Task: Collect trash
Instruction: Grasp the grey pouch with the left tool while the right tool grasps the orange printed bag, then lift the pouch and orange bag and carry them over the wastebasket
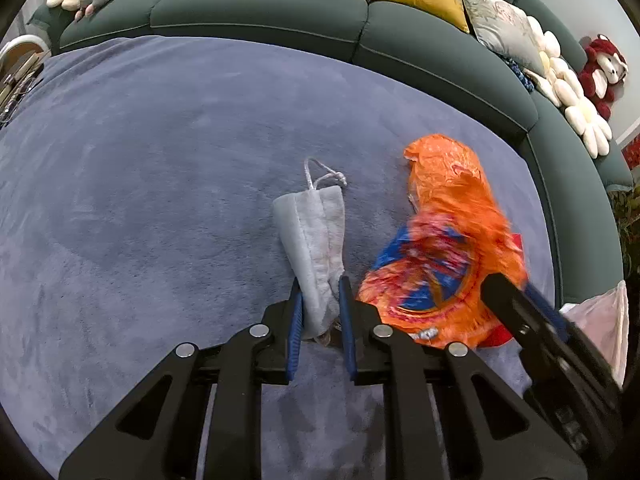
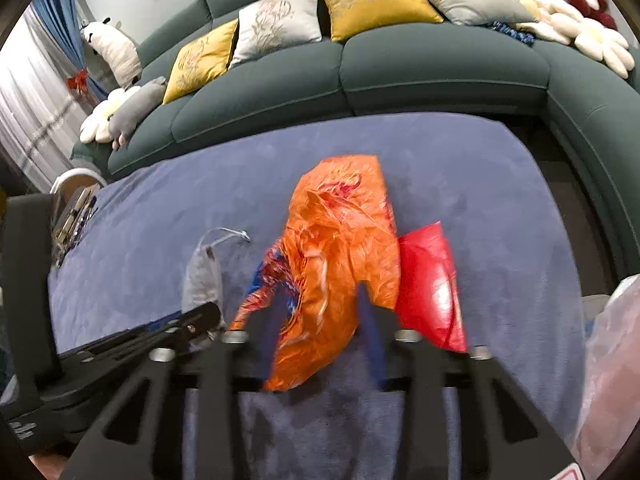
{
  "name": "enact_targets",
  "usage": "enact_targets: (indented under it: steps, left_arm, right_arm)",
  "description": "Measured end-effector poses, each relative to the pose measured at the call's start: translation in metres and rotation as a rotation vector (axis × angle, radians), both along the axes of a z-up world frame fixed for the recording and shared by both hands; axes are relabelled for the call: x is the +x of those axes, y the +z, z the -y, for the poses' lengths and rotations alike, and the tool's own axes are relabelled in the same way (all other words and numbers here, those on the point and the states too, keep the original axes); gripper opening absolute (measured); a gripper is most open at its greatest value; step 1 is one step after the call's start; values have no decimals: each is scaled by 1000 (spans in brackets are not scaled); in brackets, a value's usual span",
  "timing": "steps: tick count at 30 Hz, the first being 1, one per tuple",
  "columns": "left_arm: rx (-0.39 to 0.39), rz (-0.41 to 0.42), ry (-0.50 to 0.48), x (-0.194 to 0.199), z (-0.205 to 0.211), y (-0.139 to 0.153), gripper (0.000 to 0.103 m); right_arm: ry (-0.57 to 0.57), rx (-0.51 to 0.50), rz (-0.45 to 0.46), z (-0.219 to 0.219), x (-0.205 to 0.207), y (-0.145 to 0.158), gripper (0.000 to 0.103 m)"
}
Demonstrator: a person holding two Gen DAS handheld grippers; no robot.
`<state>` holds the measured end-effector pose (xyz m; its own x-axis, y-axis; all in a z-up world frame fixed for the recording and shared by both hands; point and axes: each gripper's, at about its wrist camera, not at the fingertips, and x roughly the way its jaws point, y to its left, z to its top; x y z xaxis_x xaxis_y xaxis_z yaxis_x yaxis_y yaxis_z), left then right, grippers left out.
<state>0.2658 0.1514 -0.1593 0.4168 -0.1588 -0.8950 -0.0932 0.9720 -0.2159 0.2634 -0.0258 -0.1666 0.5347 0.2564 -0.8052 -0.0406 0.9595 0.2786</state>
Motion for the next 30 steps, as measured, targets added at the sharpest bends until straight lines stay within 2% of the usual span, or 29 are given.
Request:
enact_targets:
  steps: [3,10,16,22,30]
  left_arm:
    - [-10,7,6,-3,-2,6,16]
    - [-23,51,-4,-17,0,33,16]
    - [-37,114,-47,-41,19,73,16]
    - [-37,160,-116,-61,65,109,16]
    - [-45,203,-249,-86,140,135,17]
  right_arm:
    - [6,10,8,-2,-4,5,9]
    - [-16,27,101,6,-24,47,7]
    - [-64,30,179,30,-46,85,7]
    - [-116,19,247,63,-74,118,7]
    - [-226,-2,301,127,-121,143,7]
